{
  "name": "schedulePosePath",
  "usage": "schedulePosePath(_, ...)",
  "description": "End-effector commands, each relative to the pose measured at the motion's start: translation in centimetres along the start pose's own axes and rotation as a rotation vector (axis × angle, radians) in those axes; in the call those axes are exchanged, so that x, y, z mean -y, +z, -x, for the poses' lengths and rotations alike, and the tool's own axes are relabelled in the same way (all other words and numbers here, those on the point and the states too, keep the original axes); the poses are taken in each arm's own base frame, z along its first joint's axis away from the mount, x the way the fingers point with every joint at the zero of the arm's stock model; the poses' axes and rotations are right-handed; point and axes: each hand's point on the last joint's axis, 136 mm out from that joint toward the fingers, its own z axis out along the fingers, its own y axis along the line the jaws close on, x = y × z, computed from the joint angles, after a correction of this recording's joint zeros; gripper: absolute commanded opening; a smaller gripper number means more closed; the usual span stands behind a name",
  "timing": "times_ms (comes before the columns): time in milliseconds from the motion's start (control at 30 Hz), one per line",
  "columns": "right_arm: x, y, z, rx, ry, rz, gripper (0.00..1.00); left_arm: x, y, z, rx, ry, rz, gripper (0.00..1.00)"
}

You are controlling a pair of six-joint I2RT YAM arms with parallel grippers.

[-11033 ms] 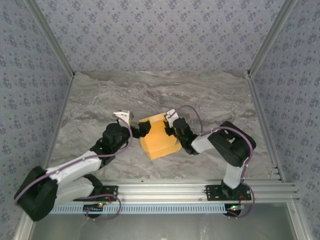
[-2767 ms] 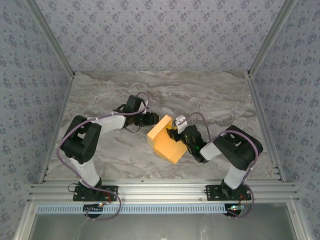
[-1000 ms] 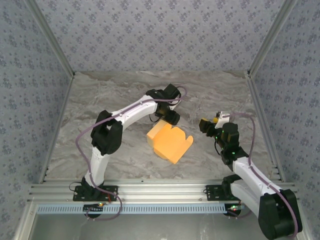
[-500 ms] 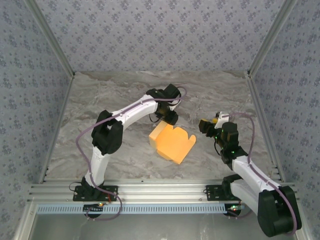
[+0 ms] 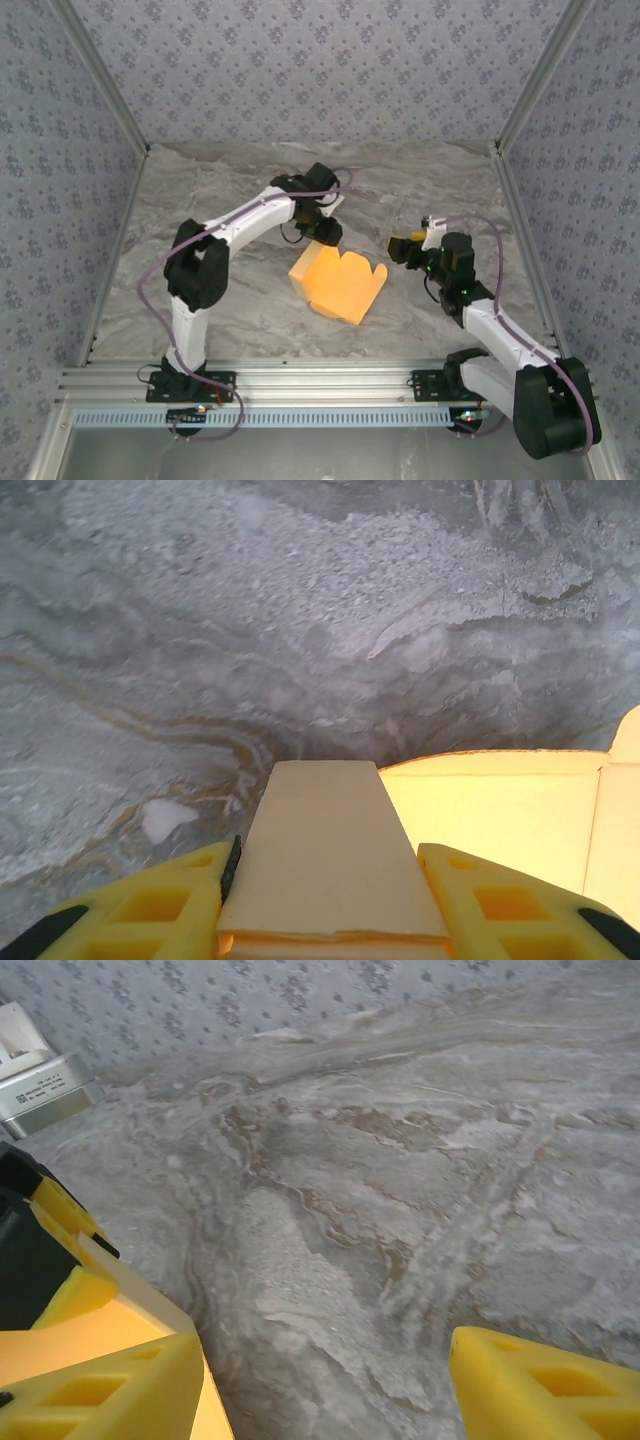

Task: Fold the paper box

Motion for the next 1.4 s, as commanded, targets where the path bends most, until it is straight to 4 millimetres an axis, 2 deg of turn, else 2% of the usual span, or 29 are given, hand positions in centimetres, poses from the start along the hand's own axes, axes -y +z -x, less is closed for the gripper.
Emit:
schedulePosePath(0, -1.7, 0.0, 1.6, -0.040, -0.041, 0.069, 0.68, 2.1, -3.4, 1.1, 0.103, 0.037, -0.129, 0.37)
schedulePosePath(100, -2.0, -0.2, 2.6, -0.052, -0.152, 0.076, 0.69, 2.5, -4.9, 0.6, 0.153, 0.123, -0.156, 0.37)
schedulePosePath(200, -3.5, 0.1, 2.0, -0.072, -0.280, 0.184, 0.69, 3.5, -6.7, -0.1, 0.183, 0.228, -0.196, 0.38)
schedulePosePath(300, -6.2, 0.5, 0.9, -0.100, -0.300, 0.364, 0.69, 4.9, -8.3, -1.8, 0.194, 0.367, -0.253, 0.38)
schedulePosePath(367, -8.4, 0.2, -0.2, -0.131, -0.314, 0.508, 0.69, 5.2, -9.0, -3.1, 0.212, 0.479, -0.268, 0.38)
schedulePosePath(467, -10.6, -0.3, -1.0, -0.155, -0.318, 0.666, 0.70, 5.8, -10.2, -4.5, 0.233, 0.605, -0.289, 0.38)
schedulePosePath(567, -12.8, -0.8, -1.9, -0.180, -0.344, 0.803, 0.70, 6.9, -11.7, -5.2, 0.265, 0.704, -0.337, 0.38)
schedulePosePath(667, -15.6, -2.0, -3.7, -0.222, -0.440, 0.958, 0.70, 8.2, -12.9, -5.9, 0.304, 0.819, -0.397, 0.38)
schedulePosePath(733, -16.6, -1.9, -4.5, -0.260, -0.492, 1.002, 0.70, 8.7, -13.6, -5.9, 0.323, 0.841, -0.420, 0.38)
schedulePosePath(867, -17.9, -1.7, -5.4, -0.295, -0.565, 1.035, 0.70, 8.9, -13.8, -6.2, 0.320, 0.866, -0.430, 0.37)
schedulePosePath(1033, -17.9, -0.5, -5.1, -0.280, -0.629, 0.960, 0.69, 9.7, -14.4, -7.1, 0.337, 0.892, -0.492, 0.36)
schedulePosePath(1167, -18.8, -0.7, -4.7, -0.257, -0.679, 0.975, 0.68, 10.0, -14.8, -7.3, 0.336, 0.901, -0.506, 0.33)
schedulePosePath(1267, -19.3, -0.5, -4.7, -0.260, -0.699, 0.979, 0.66, 10.3, -15.3, -7.4, 0.348, 0.911, -0.529, 0.33)
schedulePosePath(1367, -19.6, -0.7, -4.9, -0.272, -0.690, 0.999, 0.58, 10.4, -15.4, -7.6, 0.346, 0.913, -0.527, 0.33)
